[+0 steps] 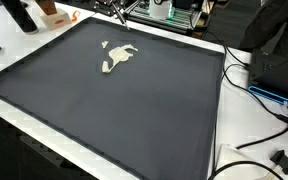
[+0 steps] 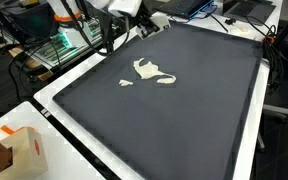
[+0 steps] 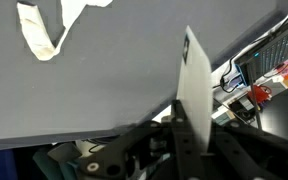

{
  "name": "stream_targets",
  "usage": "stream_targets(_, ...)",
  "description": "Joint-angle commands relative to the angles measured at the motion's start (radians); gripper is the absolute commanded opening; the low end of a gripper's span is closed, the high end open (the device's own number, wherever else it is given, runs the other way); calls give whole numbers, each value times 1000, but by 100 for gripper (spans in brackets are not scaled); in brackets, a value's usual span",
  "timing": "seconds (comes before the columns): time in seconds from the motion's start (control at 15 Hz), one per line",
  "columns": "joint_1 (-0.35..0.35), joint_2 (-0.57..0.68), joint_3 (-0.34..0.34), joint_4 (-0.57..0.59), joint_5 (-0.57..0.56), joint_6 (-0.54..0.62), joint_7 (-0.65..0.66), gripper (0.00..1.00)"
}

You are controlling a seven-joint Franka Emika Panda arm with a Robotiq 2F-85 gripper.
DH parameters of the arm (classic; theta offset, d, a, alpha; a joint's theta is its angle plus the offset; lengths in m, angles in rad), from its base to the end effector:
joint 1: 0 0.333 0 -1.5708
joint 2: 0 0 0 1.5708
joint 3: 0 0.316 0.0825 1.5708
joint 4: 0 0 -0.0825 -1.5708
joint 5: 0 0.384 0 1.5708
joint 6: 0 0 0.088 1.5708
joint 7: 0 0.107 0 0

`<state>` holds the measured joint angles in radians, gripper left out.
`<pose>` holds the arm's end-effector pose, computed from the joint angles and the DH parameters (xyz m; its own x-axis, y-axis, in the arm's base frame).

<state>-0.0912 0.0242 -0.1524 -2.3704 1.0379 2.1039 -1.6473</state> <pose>0.4779 -0.0767 0.3093 0.6847 0.3886 0.6166 0.7003 -0.5853 -0.4087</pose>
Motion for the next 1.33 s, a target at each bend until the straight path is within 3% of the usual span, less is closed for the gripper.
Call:
stream_targets(0.0, -34, 83, 1, 53, 46, -65, 2, 1)
stream_targets(1.27, -94, 267, -3, 145, 15, -46, 308, 1)
